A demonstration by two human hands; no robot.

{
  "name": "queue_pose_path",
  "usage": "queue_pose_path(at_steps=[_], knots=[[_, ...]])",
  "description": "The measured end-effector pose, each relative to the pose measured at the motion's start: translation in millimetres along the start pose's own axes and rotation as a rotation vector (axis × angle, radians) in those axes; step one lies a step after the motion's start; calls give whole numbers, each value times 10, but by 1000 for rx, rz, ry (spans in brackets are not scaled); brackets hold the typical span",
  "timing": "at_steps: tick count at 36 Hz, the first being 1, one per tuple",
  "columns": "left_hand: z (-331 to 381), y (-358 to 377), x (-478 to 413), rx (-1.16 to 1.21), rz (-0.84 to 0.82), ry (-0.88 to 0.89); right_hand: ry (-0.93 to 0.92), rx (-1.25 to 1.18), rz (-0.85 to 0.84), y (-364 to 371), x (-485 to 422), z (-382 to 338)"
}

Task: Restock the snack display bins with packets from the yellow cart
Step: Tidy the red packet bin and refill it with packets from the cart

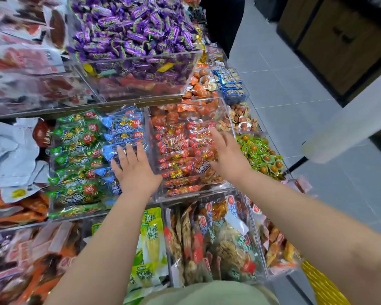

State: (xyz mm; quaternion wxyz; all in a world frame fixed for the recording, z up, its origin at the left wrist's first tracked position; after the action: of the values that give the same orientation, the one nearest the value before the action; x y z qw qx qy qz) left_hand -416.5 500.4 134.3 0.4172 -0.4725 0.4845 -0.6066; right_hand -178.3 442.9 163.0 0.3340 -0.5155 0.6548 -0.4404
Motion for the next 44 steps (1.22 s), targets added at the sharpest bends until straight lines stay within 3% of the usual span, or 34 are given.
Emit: queue_pose_path(at_steps=[2,4,10,15,19,26,30,35,44], knots=[[0,19,-5,-3,1,4,-174,242,-2,20,-16,-192],[-1,29,-16,-8,1,4,-267,461,-128,194,-21,-297],[-18,55,-38,9,-7,7,18,661,-451,454,-204,-21],[-6,62,-35,33,4,23,77,570,-636,631,-285,185],[-13,73,-37,35,18,24,106,523,-667,664,-259,224],[-4,66,-40,32,27,19,70,894,-737,836,-145,137],[-12,85,-38,52,23,21,-45,798,-783,814,-138,78],[-1,77,-39,42,41,20,77,526,-724,479,-226,154],[6,64,-30,48,39,26,203,775,-722,887,6,327]])
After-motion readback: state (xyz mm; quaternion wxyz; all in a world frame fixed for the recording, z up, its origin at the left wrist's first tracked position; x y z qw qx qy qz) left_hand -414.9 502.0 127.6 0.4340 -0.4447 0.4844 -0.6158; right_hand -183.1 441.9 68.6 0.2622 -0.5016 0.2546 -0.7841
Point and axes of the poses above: each hand's wrist, its own x-axis away from the middle knuckle, its own y-axis out of the palm, z = x × y, the point moved 10 cm from there along -x, towards the middle knuckle, and after that the axes turned 8 degrees about y, right-handed, at the moved point
